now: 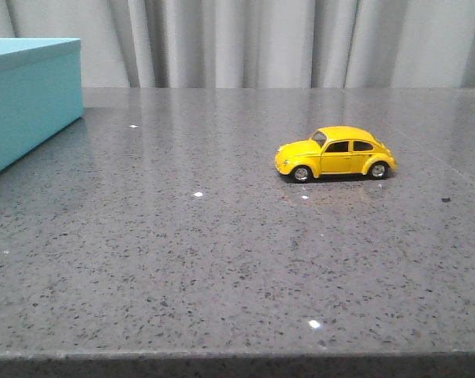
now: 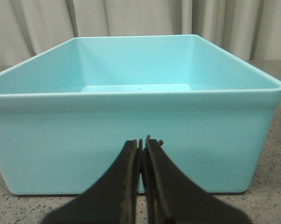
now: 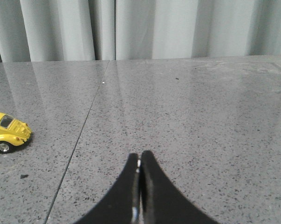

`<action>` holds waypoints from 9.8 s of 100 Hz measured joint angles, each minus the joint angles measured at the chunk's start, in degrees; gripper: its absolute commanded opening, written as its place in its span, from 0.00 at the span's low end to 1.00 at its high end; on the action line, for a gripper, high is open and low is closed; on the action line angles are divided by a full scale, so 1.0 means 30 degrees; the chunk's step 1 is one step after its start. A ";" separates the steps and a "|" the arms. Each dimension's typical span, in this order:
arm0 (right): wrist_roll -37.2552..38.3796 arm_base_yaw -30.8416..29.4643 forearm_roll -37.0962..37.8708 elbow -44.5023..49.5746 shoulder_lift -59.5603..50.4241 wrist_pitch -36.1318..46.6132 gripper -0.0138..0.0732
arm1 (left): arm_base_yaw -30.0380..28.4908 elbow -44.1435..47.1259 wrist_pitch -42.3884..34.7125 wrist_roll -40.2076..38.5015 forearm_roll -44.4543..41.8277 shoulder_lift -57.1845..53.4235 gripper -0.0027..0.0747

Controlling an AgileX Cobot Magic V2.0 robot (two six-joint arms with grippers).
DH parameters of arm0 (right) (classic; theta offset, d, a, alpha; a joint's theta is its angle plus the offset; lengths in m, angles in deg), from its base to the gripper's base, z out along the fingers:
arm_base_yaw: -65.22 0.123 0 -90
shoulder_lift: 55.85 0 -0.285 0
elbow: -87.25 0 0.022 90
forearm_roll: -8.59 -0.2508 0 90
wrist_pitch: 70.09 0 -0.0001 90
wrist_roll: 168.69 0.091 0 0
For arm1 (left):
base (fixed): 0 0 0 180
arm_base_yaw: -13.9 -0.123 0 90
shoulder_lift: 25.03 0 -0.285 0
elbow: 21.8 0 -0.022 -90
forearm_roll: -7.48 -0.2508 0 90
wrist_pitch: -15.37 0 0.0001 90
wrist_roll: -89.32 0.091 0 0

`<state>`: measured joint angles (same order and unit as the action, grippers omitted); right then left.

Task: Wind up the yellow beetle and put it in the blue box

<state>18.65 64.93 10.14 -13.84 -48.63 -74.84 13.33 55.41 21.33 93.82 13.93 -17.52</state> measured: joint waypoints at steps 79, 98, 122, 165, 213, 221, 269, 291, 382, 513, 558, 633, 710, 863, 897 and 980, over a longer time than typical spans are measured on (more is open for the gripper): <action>0.0000 0.0000 0.0000 0.0000 0.0000 0.0000 0.08 | 0.0000 0.0000 -0.0631 0.0000 0.0000 0.0000 0.01; 0.0000 0.0000 0.0000 0.0000 0.0000 0.0716 0.08 | -0.0033 0.0000 -0.2416 0.0000 0.0105 0.0000 0.01; 0.0000 0.0000 -0.0303 -0.1048 0.0000 -0.0210 0.08 | -0.0033 -0.0776 -0.1987 0.0000 0.0624 0.0000 0.01; 0.0000 0.0000 -0.0332 -0.4620 0.0000 -0.4157 0.52 | -0.0033 -0.4731 -0.0343 0.0000 0.0637 0.3308 0.61; 0.0000 0.0000 -0.1632 -0.6250 0.2419 -0.5806 0.56 | -0.0033 -0.6095 0.0214 0.0000 0.0749 0.5494 0.61; 0.0000 0.0000 -0.1808 -0.6492 0.2960 -0.6074 0.56 | -0.0033 -0.6095 0.0174 0.0000 0.0879 0.5494 0.61; -0.0181 0.0126 -0.1962 -1.4141 1.2623 -1.1548 0.65 | -0.0033 -0.6095 0.0129 0.0000 0.0920 0.5494 0.61; -0.0227 0.1633 -0.2048 -1.7744 1.7194 -1.3627 0.82 | -0.0033 -0.6095 0.0129 0.0000 0.0961 0.5494 0.61; 0.3267 0.8468 -0.2075 -2.8329 3.1485 -1.9073 0.81 | -0.0033 -0.6095 0.0164 0.0000 0.0961 0.5494 0.61; 0.4778 0.8723 -0.1503 -2.9140 3.4071 -1.9906 0.81 | -0.0033 -0.6095 0.0514 0.0000 0.0961 0.5494 0.61; 0.4809 0.7155 -0.0817 -2.9276 3.4071 -2.1128 0.81 | -0.0033 -0.6095 0.0514 0.0000 0.0961 0.5494 0.61; 0.4809 0.4877 0.0860 -2.9231 3.2098 -2.1852 0.81 | -0.0033 -0.6095 -0.0497 0.0000 0.0961 0.5494 0.61; 0.4306 0.6945 0.0227 -2.4214 2.4953 -1.6209 0.81 | -0.0033 -0.7066 0.0936 0.0153 0.0399 0.6641 0.61; 0.4306 0.8283 0.0184 -2.4172 2.3197 -1.4540 0.81 | 0.9052 -2.4883 1.7852 1.8141 0.1240 2.8731 0.63; 0.4256 0.8283 0.0184 -2.4172 2.3053 -1.4540 0.81 | 0.9052 -2.4904 1.8019 1.8029 0.0443 3.0128 0.63; 0.4166 0.8283 0.0184 -2.4172 2.3053 -1.4540 0.81 | 0.9052 -2.4977 1.7906 1.7458 -0.0379 3.1250 0.27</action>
<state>31.15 89.78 10.69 -86.35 20.53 -118.46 40.49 -19.52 75.05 146.20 12.79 76.23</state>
